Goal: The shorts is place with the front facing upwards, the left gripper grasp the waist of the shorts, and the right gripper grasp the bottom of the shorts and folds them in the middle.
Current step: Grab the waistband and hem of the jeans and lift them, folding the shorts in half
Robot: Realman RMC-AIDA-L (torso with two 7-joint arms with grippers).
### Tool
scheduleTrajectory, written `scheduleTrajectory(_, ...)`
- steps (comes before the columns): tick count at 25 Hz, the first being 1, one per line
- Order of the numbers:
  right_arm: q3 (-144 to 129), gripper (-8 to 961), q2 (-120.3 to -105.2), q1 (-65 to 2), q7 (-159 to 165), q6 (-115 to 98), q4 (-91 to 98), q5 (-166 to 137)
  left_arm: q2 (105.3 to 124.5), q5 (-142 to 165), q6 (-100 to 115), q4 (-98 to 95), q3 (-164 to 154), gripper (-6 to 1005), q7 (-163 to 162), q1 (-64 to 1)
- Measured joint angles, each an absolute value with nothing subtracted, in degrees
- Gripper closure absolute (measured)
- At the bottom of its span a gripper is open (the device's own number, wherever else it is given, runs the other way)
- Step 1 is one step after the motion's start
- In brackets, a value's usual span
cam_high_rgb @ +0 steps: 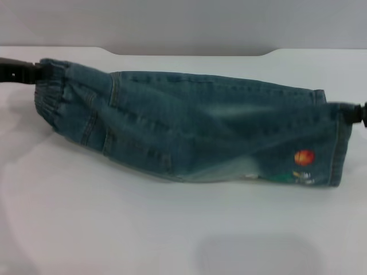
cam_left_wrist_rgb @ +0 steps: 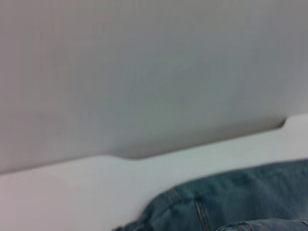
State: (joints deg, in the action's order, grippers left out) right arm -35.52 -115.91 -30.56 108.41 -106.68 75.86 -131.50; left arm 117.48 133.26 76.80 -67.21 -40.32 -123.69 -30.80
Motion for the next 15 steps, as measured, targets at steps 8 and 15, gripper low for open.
scheduleTrajectory(8, -33.5, 937, -115.64, -28.7, 108.1, -103.7, 76.2, -124.3, 117.5, 129.0, 73.9, -67.3, -40.7, 889, -123.3, -30.2)
scheduleTrajectory(15, -32.9, 937, -115.53, -28.4, 108.1, -102.2, 76.3, -122.6, 117.53, 128.1, 72.9, -68.0, -40.8, 887, -122.8, -30.3)
